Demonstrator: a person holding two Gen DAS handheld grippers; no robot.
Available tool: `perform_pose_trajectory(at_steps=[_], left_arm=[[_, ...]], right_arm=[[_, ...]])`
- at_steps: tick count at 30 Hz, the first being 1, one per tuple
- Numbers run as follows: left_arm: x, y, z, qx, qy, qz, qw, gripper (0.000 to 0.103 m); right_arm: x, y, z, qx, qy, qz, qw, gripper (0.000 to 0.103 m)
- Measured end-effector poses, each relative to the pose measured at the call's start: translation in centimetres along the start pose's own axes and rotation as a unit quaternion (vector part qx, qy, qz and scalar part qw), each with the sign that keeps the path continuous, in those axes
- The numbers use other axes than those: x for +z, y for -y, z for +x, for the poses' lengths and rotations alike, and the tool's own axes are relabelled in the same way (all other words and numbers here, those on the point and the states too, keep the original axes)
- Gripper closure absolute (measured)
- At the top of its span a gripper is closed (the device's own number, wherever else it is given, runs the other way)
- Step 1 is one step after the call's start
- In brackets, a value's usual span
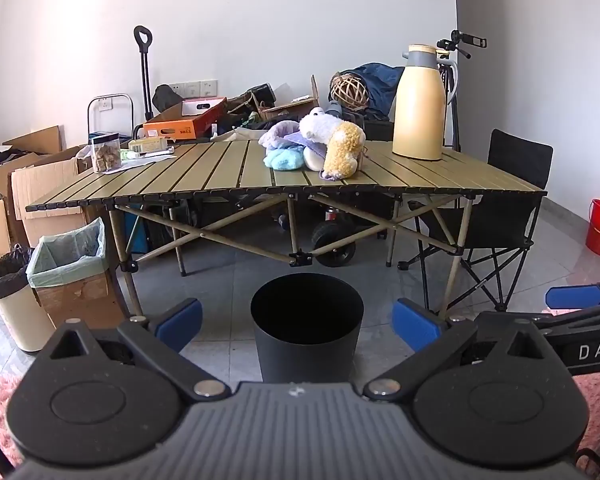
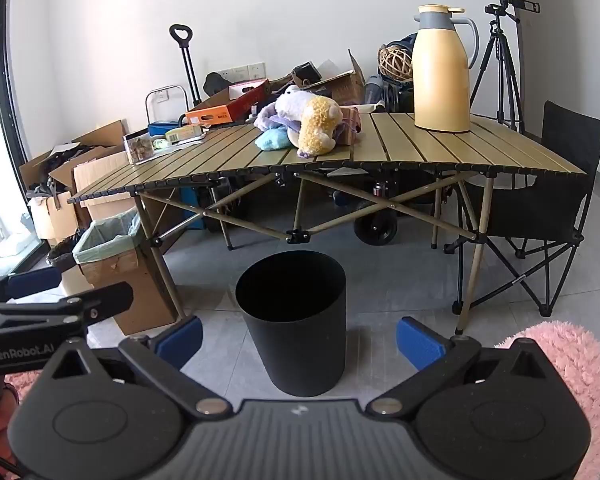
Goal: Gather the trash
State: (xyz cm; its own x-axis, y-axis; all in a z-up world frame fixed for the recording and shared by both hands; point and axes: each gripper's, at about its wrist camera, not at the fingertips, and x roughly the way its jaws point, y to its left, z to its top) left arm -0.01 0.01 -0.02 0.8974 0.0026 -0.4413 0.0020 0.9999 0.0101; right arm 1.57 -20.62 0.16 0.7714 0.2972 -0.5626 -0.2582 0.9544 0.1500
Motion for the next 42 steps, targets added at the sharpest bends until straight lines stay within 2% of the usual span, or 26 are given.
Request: perform_pose_trajectory(at_steps=[42], left_arm=[[0.11, -0.39, 0.2, -0.004, -0.005, -0.004, 1.0, 0.0]], right_arm=[[0.5, -0.41, 0.1, -0.001, 0.0, -0.003, 1.0, 0.0]])
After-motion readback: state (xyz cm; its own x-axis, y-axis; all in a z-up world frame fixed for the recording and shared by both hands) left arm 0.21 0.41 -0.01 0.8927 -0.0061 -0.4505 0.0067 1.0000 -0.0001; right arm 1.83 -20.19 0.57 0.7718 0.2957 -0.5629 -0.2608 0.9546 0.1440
